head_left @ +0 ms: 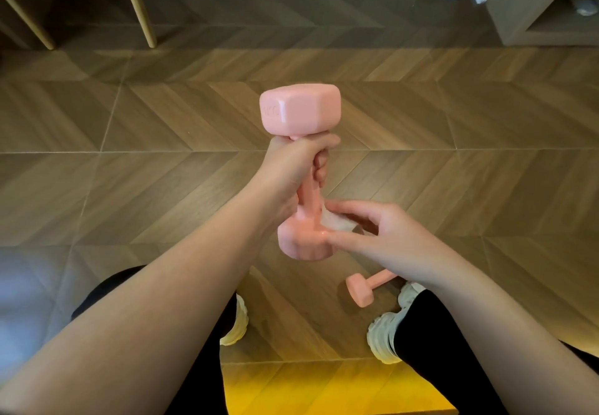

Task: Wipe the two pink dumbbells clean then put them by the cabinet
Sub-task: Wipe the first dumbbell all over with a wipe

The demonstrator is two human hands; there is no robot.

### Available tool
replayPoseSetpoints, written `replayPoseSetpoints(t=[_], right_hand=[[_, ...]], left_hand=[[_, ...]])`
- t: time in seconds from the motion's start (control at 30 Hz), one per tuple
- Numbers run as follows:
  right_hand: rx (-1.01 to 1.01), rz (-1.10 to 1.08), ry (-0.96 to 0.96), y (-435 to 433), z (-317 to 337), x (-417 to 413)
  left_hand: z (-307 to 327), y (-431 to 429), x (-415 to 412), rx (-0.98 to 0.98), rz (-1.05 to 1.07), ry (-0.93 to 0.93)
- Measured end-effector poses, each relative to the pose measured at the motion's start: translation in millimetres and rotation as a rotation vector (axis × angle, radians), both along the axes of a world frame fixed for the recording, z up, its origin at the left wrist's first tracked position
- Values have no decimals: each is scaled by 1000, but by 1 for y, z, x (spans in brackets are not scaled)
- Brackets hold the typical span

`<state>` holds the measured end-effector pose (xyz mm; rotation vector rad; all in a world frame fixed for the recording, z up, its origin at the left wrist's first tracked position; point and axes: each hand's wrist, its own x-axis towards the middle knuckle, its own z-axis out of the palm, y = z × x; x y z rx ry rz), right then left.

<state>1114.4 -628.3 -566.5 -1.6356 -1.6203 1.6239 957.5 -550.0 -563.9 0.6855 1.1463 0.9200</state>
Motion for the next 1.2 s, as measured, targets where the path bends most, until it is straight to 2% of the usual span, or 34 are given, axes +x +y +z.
replayPoseSetpoints(t=[0.13,0.23,0.3,0.4,0.47,0.53,0.63,0.73,0.8,0.87,0.97,1.2], right_hand=[[47,-58,48,0,-5,2],[113,-96,-12,2,-7,6],[100,-213,-23,3,-12,7],[-51,-533,168,6,-18,5],[-89,-667,294,8,-19,-3],[-50,-646,289,7,-21,-12],[-46,-472,318,1,-19,-21],[-123,-270,485,2,-15,-14],[-179,-231,599,4,-13,-10],[-163,-261,556,4,-15,-12],[-108,-326,335,4,-22,-20],[-156,-313,169,-1,-26,-34]], left_hand=[[-3,1,-7,-13,-1,7],[-4,1,-10,-21,-5,21],[-5,1,-11,-23,-5,27],[-6,0,-10,-28,-12,36],[-6,0,-8,-48,-17,33],[-7,-1,-6,-80,-19,17],[-7,-1,-4,-111,-21,-16],[-8,0,-4,-113,3,-37],[-8,1,-5,-117,1,-30],[-9,-1,-5,-132,-28,-12],[-10,-3,-2,-140,-62,-8],[-9,-7,9,-170,-86,57]])
